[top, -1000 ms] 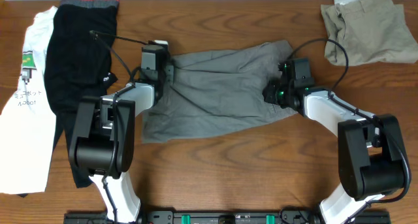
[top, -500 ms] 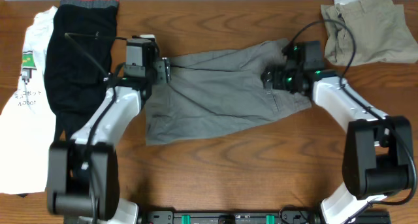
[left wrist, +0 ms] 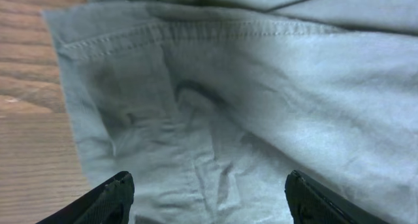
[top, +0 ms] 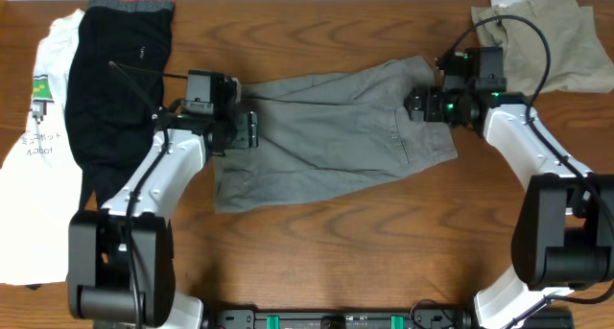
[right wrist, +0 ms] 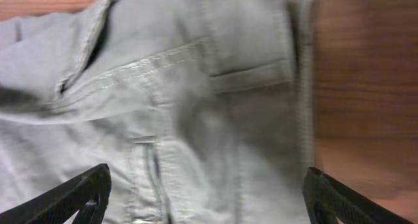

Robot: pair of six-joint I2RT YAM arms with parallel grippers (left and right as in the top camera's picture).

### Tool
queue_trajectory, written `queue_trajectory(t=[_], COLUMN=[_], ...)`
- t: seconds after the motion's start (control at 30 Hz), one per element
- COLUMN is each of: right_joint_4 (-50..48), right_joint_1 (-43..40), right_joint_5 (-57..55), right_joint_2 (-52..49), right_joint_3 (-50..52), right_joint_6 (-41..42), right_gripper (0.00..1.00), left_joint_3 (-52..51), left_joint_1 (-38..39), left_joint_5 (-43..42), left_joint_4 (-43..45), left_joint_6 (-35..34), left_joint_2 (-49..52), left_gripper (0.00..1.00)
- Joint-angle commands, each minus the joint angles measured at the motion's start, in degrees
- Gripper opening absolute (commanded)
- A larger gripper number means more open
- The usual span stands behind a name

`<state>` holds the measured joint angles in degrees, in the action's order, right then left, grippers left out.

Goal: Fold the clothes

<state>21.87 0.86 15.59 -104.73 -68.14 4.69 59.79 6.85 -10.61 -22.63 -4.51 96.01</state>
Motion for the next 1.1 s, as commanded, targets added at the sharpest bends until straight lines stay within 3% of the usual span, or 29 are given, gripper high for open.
queue_trajectory(t=[0.0,0.07,0.13,0.23,0.3,0.37,0.43,0.63,1.07], right_joint_4=[0.5,1.1,1.7,1.7,1.4,1.1,0.2,-4.3,-8.5], right_joint_1=[-1.8,-2.6,-3.2,-4.0,-4.4,-4.7,-4.9,-5.1,-5.3], right_joint_5=[-1.3,-2.0,-2.3,-2.3,-2.2,-1.1,2.1,8.0,8.4], right_joint_2=[1.5,1.5,1.5,1.5,1.4,1.0,0.0,-4.2,-6.8], right_joint_3=[-1.1,-1.1,-1.1,-0.9,-0.7,-0.7,-0.7,-0.7,-0.7], right_joint_6=[-3.1,-3.1,-3.1,-3.1,-3.5,-4.3,-6.5,-8.0,-7.3], right_gripper=[0.91,0.88,0.78,0.71,0.72,0.81,0.86,0.93,0.88], left_joint_3=[-0.3,-0.3,-0.3,-0.3,-0.3,-0.3,-0.3,-0.3,-0.3], left_joint_1=[-0.1,-0.1,-0.1,-0.1,-0.1,-0.1,-0.1,-0.2,-1.3], left_joint_5=[-1.0,-1.0,-1.0,-1.0,-1.0,-1.0,-1.0,0.6,0.9], left_joint_4=[-0.9,-2.0,-2.9,-4.2,-5.1,-5.8,-6.3,-6.3,-6.3], left_joint_6=[-0.1,-0.2,-0.3,-0.5,-0.5,-0.5,-0.6,-0.5,-2.9], left_joint_2=[2.5,3.7,4.5,5.0,5.0,5.0,5.0,6.4,11.5], left_gripper=[0.71,0.59,0.38,0.26,0.24,0.19,0.08,0.06,0.06])
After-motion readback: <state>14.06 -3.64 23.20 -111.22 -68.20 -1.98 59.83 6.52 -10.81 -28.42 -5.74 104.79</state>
